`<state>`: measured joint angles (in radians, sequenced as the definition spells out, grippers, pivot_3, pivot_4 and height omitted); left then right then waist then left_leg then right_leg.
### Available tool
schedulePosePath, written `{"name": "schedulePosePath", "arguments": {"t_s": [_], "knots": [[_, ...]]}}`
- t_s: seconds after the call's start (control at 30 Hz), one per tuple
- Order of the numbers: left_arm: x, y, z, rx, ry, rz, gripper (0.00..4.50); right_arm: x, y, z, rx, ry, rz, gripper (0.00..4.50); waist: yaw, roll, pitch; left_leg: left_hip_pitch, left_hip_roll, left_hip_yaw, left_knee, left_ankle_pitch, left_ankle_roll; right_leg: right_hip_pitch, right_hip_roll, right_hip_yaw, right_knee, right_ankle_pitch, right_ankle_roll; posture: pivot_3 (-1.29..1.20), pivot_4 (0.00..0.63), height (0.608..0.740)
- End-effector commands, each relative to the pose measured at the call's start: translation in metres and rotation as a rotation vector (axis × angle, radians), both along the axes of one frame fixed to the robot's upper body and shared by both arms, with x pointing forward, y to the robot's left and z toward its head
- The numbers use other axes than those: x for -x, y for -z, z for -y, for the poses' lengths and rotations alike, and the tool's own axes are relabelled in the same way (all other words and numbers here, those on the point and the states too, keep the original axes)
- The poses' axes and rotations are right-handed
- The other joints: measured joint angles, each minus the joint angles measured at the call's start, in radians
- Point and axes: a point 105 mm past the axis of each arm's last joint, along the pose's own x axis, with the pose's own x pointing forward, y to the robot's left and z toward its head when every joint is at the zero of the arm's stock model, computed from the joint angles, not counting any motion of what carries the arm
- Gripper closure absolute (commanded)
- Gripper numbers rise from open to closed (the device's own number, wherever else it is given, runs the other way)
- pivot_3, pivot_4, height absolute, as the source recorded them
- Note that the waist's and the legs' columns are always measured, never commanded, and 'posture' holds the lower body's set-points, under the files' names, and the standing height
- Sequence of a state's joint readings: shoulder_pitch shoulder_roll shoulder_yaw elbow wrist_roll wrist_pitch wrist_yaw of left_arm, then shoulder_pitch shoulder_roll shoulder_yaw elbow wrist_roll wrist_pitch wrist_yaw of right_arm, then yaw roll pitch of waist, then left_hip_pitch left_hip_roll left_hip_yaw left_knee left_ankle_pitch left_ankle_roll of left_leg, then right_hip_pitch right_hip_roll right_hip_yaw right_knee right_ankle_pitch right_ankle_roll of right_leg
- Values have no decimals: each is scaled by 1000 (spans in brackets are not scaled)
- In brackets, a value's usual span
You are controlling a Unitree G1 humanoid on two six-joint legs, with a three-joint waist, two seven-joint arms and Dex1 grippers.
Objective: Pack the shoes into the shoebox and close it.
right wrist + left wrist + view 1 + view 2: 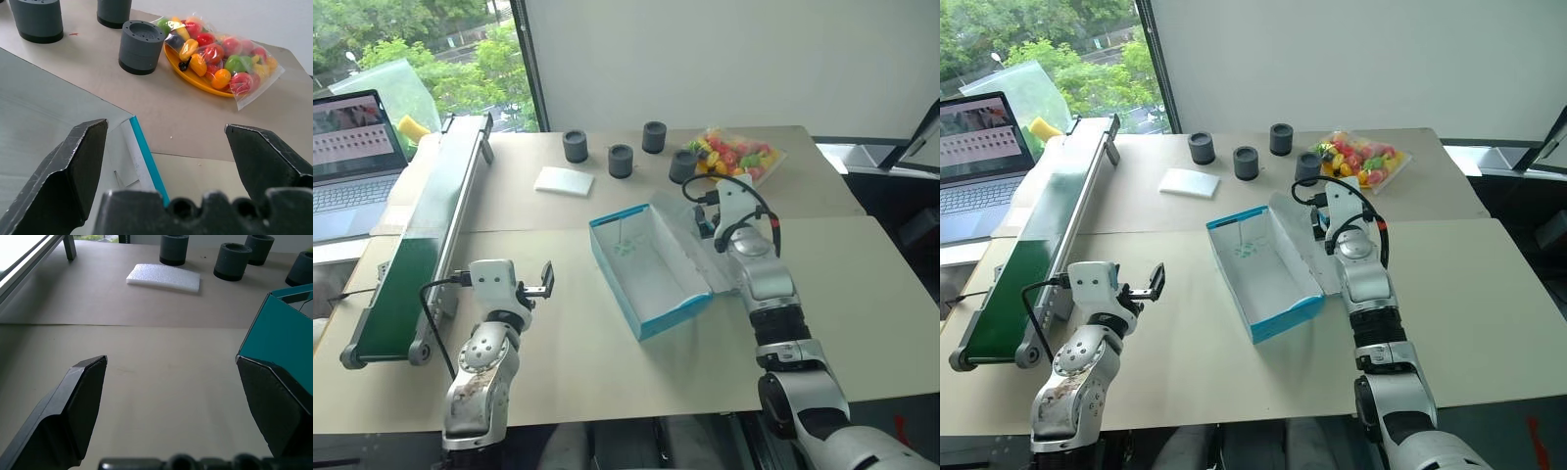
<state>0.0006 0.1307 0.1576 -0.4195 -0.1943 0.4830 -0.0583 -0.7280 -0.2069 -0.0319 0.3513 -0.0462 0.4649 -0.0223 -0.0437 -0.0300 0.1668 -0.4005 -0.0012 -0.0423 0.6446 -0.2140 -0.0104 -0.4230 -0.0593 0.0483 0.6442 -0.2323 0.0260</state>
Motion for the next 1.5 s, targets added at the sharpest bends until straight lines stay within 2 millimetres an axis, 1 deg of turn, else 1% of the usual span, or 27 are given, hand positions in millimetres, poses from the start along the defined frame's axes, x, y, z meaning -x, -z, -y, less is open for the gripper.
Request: {"name": "schedulePosePath", "arguments": {"t_s": [0.03, 0.1, 0.13, 0.17, 0.2, 0.27, 0.33, 0.37, 0.4, 0.43, 0.47, 0.53, 0.57, 0.63, 0.73, 0.8, 0.87, 0.9, 0.97, 1.0, 1.03, 1.07, 1.13, 1.23, 1.4, 1.47, 1.5], "knots": [[-7, -17, -3, -59, -4, 60, 0, -1, -24, 5, -4, 5, 76, 25, 1, 0, 0, 0, 0, 0, 0, 0, 0, 0, 0, 0, 0, 0, 0, 0, 150, 737], [-9, -27, -17, -80, -56, 97, 0, -5, -30, 6, -8, -3, 95, 25, 1, 0, 0, 0, 0, 0, 0, 0, 0, 0, 0, 0, 0, 0, 0, 0, 150, 737], [-8, -30, -26, -91, -79, 107, 0, -7, -35, -2, -34, -51, 103, 25, 1, 0, 0, 0, 0, 0, 0, 0, 0, 0, 0, 0, 1, 0, 0, 0, 150, 737], [-6, -29, -34, -106, -101, 102, 0, -8, -40, -12, -51, -110, 113, 25, -2, 0, 0, 0, 0, 0, 0, 0, 0, 0, 0, 0, 0, 0, 0, 0, 150, 737], [-2, -29, -48, -118, -140, 98, 0, -6, -49, -28, -55, -211, 139, 25, -5, 0, 0, 1, 0, 0, 0, 0, 0, 0, 0, 0, 0, 0, 0, 0, 150, 737], [5, -30, -72, -143, -210, 93, 0, 0, -57, -59, -88, -410, 144, 25, -15, 0, 0, 1, 0, 1, -1, 0, 0, 0, 1, 1, 0, 0, 0, 0, 150, 737], [11, -32, -86, -152, -245, 89, 0, 7, -63, -78, -81, -532, 141, 25, -20, 0, 0, 1, 1, 0, -1, 0, 0, -1, 1, 1, 0, 0, 0, 0, 150, 737], [13, -33, -89, -152, -251, 88, 0, 9, -65, -83, -76, -565, 141, 25, -19, 0, 0, 0, 1, 0, -1, 0, 0, -1, 1, 0, 0, 0, 0, 0, 150, 737], [16, -35, -94, -159, -252, 88, 0, 17, -71, -97, -108, -657, 141, 25, -18, 0, 0, 0, 1, 0, -1, 0, 0, 0, 0, 0, 0, 0, 0, 0, 150, 737], [21, -34, -101, -171, -261, 80, 0, 32, -75, -115, -137, -798, 129, 25, -16, 0, 0, 0, 1, 0, -1, 0, 0, 0, 0, 0, 0, 0, 0, 0, 150, 737], [25, -34, -106, -179, -266, 74, 0, 43, -78, -127, -155, -898, 120, 25, -16, 0, 0, 0, 1, 0, 0, 0, 0, 0, 0, 0, 0, 0, 0, 0, 150, 737], [34, -31, -121, -188, -303, 53, 0, 72, -76, -149, -162, -1122, 71, 25, -16, 0, 0, 0, 1, -1, -1, 0, 0, 0, 0, 0, 0, 0, 0, 0, 150, 737], [37, -31, -126, -197, -317, 47, 0, 81, -74, -154, -169, -1185, 47, 25, -15, 0, 0, 0, 2, -3, -1, 0, 0, 0, 0, -1, 0, 0, 0, 0, 150, 737], [41, -32, -131, -224, -325, 41, 0, 84, -64, -158, -183, -1218, -22, 25, -12, 0, 0, 0, 2, -6, -1, 0, 0, 0, 0, -2, 0, 0, 0, 0, 150, 737], [42, -36, -131, -228, -324, 54, 0, 62, -60, -148, -201, -1065, -6, 25, 3, 0, 0, 2, 1, -7, 0, 0, 0, 1, -1, -2, 0, 0, 0, 0, 150, 737], [44, -37, -131, -223, -327, 59, 0, 53, -52, -144, -147, -990, 9, 25, 8, 0, 0, 2, 1, -7, 0, 0, -1, 1, -1, -2, 0, 0, 0, 0, 150, 737], [45, -36, -130, -223, -327, 57, 0, 53, -44, -145, -72, -975, 21, 25, 7, 0, 0, 1, 0, -6, 0, 0, -1, 1, -1, -3, 0, 0, -1, 0, 150, 739], [45, -36, -130, -222, -326, 55, 0, 51, -40, -145, -63, -956, 19, 25, -4, 1, 0, -1, -4, -15, -2, 0, -1, 4, -5, -9, -1, 0, -1, 0, 150, 739], [46, -35, -129, -221, -325, 54, 0, 45, -35, -141, -71, -896, 6, 25, -24, 3, 2, -3, -24, -50, -3, 7, 1, 13, -21, -38, 4, -10, 2, 0, 150, 740], [46, -35, -129, -220, -325, 54, 0, 42, -33, -139, -74, -870, -3, 25, -31, 5, 3, -3, -32, -65, -4, 8, 0, 19, -25, -47, 4, -14, 4, 0, 150, 740], [46, -35, -129, -220, -325, 54, 0, 40, -31, -138, -91, -851, -13, 25, -37, 5, 3, -3, -42, -83, -6, 12, -2, 21, -32, -59, 5, -17, 5, 0, 150, 740], [46, -35, -129, -220, -326, 54, 0, 39, -30, -137, -103, -841, -18, 25, -32, 6, 4, -3, -50, -92, -8, 17, -6, 19, -35, -63, 5, -20, 7, 0, 150, 740], [45, -36, -131, -222, -328, 54, 0, 38, -28, -136, -99, -838, -25, 25, -22, 6, 4, -4, -47, -90, -12, 22, -11, 18, -34, -61, 6, -19, 6, 0, 150, 740], [44, -37, -131, -227, -327, 53, 0, 38, -28, -137, -90, -848, -20, 25, -3, 6, 4, -2, -45, -82, -16, 24, -11, 17, -33, -57, 5, -17, 2, 0, 150, 740], [42, -38, -132, -228, -324, 57, 0, 47, -29, -143, -55, -918, 1, 25, -3, 6, 4, 0, -45, -78, -18, 24, -10, 19, -32, -53, 4, -16, 1, 0, 150, 740], [41, -38, -132, -229, -322, 57, 0, 48, -25, -144, -53, -922, -22, 25, -24, 7, 4, -1, -56, -98, -20, 26, -7, 23, -40, -66, 5, -22, 3, 0, 150, 740], [41, -38, -132, -228, -322, 58, 0, 47, -24, -144, -58, -916, -26, 25, -31, 7, 5, 0, -67, -120, -20, 28, -6, 32, -50, -84, 7, -31, 11, 0, 150, 740]]}}
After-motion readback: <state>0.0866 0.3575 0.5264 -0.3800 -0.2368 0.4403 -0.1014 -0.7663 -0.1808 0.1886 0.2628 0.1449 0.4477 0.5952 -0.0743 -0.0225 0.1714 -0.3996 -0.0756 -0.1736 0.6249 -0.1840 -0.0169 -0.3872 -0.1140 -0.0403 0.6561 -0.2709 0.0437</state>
